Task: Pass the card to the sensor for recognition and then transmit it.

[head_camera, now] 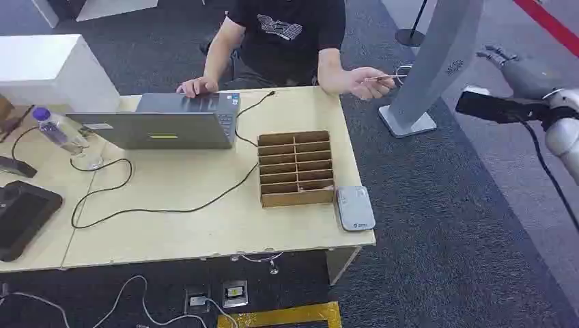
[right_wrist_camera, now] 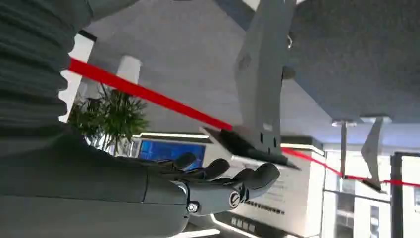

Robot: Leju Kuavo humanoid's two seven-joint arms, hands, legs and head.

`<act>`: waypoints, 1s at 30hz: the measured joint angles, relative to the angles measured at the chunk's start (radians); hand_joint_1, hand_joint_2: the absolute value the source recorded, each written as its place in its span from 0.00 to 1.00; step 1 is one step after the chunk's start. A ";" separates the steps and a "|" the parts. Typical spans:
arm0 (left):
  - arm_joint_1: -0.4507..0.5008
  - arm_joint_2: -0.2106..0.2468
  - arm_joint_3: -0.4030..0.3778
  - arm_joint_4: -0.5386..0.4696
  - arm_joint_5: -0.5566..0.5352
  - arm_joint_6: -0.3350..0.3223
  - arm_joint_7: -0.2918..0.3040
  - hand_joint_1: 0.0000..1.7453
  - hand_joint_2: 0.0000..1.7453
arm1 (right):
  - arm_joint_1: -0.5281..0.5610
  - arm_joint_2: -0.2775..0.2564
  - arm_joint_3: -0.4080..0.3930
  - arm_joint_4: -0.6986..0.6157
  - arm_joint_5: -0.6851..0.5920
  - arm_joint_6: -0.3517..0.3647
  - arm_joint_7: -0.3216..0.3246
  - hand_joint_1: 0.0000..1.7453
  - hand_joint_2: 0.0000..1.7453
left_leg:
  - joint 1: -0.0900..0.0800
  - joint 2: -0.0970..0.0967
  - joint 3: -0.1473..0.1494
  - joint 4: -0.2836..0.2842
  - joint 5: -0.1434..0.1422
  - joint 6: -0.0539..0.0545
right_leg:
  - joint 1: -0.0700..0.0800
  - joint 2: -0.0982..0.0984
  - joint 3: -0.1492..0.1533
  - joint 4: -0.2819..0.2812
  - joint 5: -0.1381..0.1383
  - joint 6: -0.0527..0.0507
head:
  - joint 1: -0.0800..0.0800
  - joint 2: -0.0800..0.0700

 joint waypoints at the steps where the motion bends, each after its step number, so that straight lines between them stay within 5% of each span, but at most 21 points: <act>1: -0.001 0.000 -0.001 0.000 -0.001 0.000 0.002 0.00 0.00 | 0.018 0.003 0.004 -0.004 -0.008 -0.001 0.001 0.00 1.00 | 0.000 0.000 0.000 0.000 0.000 0.000 | 0.000 0.000 0.000 0.000 0.000 0.000 | 0.000 0.000; 25: -0.019 -0.009 -0.026 0.000 -0.026 0.010 0.014 0.00 0.00 | 0.160 0.140 -0.034 -0.093 -0.052 -0.075 0.028 0.00 1.00 | 0.000 0.003 0.001 0.000 0.000 0.000 | 0.000 0.004 0.000 0.000 0.000 0.000 | 0.000 0.000; 26: -0.020 -0.009 -0.026 0.000 -0.027 0.008 0.015 0.00 0.00 | 0.160 0.147 -0.039 -0.095 -0.053 -0.077 0.028 0.44 1.00 | 0.000 0.004 0.001 0.000 0.000 0.000 | 0.000 0.005 -0.001 0.000 0.001 0.000 | 0.000 0.000; 27: -0.022 -0.010 -0.026 0.000 -0.028 0.007 0.016 0.00 0.00 | 0.160 0.153 -0.040 -0.096 -0.054 -0.081 0.028 1.00 1.00 | 0.000 0.004 0.001 0.000 0.000 0.000 | 0.000 0.005 0.000 0.000 0.001 0.000 | 0.000 0.000; 30: -0.026 -0.010 -0.026 0.000 -0.031 0.007 0.017 0.00 0.00 | 0.163 0.167 -0.045 -0.096 -0.051 -0.087 0.029 1.00 1.00 | 0.000 0.003 0.001 0.000 0.000 0.000 | 0.000 0.004 0.000 0.000 0.001 0.000 | 0.000 0.000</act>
